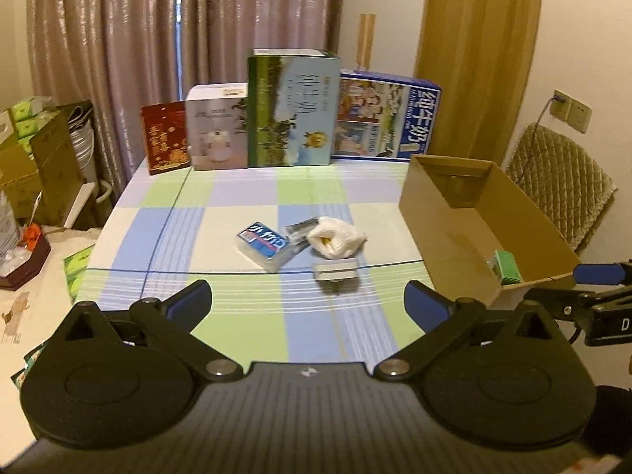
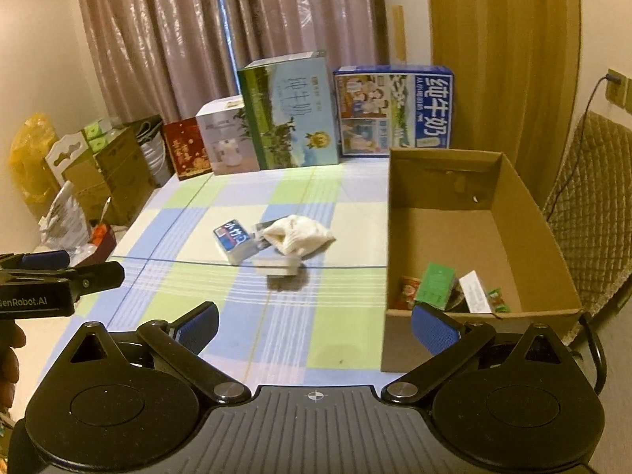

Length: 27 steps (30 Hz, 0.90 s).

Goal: Organize objects
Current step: 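Move both open tools back over the table items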

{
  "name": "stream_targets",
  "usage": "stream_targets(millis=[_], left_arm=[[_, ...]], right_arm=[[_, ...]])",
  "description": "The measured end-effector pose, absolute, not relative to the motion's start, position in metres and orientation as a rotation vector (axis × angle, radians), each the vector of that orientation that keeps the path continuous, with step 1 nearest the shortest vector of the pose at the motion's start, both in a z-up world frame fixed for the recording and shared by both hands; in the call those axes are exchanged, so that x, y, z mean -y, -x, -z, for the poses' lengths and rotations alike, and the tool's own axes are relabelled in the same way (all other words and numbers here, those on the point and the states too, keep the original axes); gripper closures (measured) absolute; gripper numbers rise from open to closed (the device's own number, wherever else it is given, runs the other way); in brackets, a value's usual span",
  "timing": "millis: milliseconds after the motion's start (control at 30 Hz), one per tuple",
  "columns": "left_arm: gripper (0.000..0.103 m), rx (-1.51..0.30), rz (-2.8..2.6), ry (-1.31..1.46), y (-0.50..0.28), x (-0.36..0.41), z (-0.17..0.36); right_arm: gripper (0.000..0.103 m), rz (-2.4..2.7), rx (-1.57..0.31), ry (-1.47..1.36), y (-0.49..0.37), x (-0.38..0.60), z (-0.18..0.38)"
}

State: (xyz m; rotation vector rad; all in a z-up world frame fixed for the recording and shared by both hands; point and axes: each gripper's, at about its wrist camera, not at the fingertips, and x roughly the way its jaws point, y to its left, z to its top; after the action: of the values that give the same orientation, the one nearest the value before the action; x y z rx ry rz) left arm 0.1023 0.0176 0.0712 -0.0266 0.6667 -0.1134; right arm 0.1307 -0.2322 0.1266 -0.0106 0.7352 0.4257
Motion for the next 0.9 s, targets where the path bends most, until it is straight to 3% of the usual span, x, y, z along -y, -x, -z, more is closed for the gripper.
stream_targets(millis=[900], left_arm=[[0.001,-0.729,0.043,0.038,-0.115,-0.063,-0.047]], right_arm=[[0.002,-0.502,-0.768,0.071,-0.149,0.174,-0.098]])
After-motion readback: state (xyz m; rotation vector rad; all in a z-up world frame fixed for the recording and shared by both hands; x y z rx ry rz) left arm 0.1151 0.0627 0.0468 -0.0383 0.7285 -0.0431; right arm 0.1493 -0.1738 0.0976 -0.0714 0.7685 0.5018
